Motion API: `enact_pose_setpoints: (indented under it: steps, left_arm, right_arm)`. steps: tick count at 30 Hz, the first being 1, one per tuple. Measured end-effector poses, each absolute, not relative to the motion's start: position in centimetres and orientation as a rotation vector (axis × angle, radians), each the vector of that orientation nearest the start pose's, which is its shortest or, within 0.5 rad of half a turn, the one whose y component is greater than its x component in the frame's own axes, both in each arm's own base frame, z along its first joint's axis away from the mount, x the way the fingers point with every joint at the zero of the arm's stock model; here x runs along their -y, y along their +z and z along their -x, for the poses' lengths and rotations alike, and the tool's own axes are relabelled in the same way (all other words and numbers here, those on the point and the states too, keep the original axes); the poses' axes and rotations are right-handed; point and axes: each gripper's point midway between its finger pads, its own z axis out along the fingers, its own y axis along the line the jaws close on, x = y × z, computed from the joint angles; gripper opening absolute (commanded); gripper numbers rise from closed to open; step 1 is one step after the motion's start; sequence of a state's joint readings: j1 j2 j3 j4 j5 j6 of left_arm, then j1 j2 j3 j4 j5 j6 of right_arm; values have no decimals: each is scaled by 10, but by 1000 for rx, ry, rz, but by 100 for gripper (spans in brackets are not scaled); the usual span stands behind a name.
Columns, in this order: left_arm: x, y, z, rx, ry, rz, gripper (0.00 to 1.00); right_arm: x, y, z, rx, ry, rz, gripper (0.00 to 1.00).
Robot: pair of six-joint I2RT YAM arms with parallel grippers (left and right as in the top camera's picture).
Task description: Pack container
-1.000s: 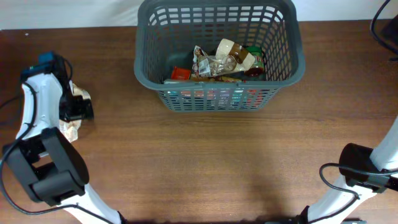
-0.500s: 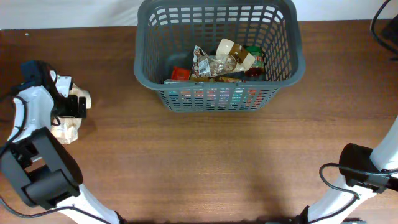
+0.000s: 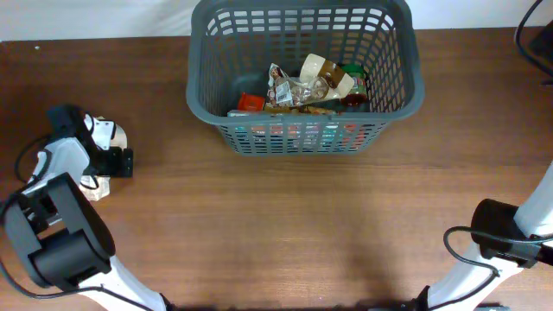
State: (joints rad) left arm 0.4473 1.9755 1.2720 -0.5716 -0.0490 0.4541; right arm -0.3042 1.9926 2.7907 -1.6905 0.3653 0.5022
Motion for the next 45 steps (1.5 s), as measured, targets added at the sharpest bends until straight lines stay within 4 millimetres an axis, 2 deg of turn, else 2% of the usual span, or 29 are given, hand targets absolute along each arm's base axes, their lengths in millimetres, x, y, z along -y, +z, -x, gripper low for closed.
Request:
enact_pose_setpoints:
  steps: [2, 3, 14, 16, 18, 19, 20, 22, 24, 25, 26, 27, 28, 30, 31, 32, 34, 36, 40, 41, 42, 45]
  left_arm:
    - [-190, 7, -375, -2883, 262, -3, 18]
    - [-191, 6, -374, -2885, 270, -4, 4]
    - [-195, 17, -377, -2881, 274, -2, 2]
    - [-196, 28, -383, -2873, 271, -7, 2]
    - [-198, 50, -400, -2829, 282, -19, 2]
    - [-199, 68, -414, -2786, 293, -30, 2]
    - [-200, 105, -439, -2689, 318, -52, 2]
    - [-192, 165, -464, -2552, 326, -86, 2]
    - [-177, 233, -491, -2378, 307, -133, 2]
    - [-159, 280, -504, -2256, 277, -182, 2]
    - [-147, 306, -508, -2189, 258, -215, 2]
    - [-114, 359, -512, -2050, 207, -298, 2]
    - [-85, 396, -509, -1954, 167, -366, 2]
    - [-10, 464, -495, -1755, 65, -519, 2]
    - [3, 471, -493, -1731, 48, -543, 2]
    - [28, 483, -489, -1690, 20, -584, 2]
    - [48, 483, -487, -1689, 8, -605, 2]
    - [49, 470, -488, -1757, 45, -580, 2]
    - [14, 420, -492, -1981, 181, -476, 4]
    - [5, 411, -494, -2020, 200, -449, 16]
    - [-4, 402, -496, -2054, 215, -414, 99]
    - [-29, 387, -500, -2117, 239, -312, 99]
  right_arm:
    - [179, 389, -366, -2156, -359, -1090, 99]
    - [179, 389, -366, -2156, -360, -1090, 99]
    - [179, 389, -366, -2157, -359, -1090, 99]
    - [179, 389, -366, -2156, -359, -1090, 99]
    - [179, 389, -366, -2157, -359, -1090, 99]
    - [179, 389, -366, -2156, -359, -1091, 99]
    - [179, 389, -366, -2156, -359, -1091, 99]
    - [179, 389, -366, -2156, -360, -1090, 99]
    - [179, 389, -366, -2156, -359, -1091, 99]
    - [179, 389, -366, -2156, -359, -1090, 99]
    - [179, 389, -366, -2156, -359, -1090, 99]
    - [179, 389, -366, -2156, -359, -1091, 99]
    - [179, 389, -366, -2157, -359, -1090, 99]
    - [179, 389, -366, -2156, -359, -1091, 99]
    - [179, 389, -366, -2156, -360, -1090, 99]
    - [179, 389, -366, -2157, -359, -1090, 99]
    - [179, 389, -366, -2156, -360, -1090, 99]
    - [179, 389, -366, -2157, -359, -1090, 99]
    - [179, 389, -366, -2156, -360, -1090, 99]
    - [179, 389, -366, -2156, -360, -1090, 99]
    - [179, 389, -366, -2156, -359, -1090, 99]
    - [179, 389, -366, -2156, -359, -1091, 99]
